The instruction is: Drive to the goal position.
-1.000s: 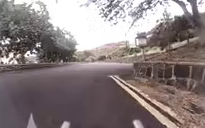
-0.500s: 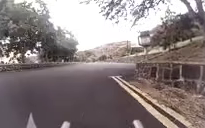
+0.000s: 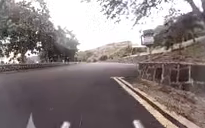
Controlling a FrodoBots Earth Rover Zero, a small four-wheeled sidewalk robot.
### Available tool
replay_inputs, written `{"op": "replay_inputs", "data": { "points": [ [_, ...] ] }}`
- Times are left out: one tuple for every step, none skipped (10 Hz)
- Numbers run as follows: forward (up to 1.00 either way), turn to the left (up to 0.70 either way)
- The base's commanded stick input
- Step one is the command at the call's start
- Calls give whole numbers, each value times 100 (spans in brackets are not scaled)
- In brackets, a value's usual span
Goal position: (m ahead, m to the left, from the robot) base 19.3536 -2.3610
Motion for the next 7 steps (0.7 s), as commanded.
{"op": "replay_inputs", "data": {
  "points": [
    [50, 0],
    [50, 0],
    [50, 0],
    [50, -12],
    [50, -50],
    [50, -50],
    [50, -50]
  ]
}}
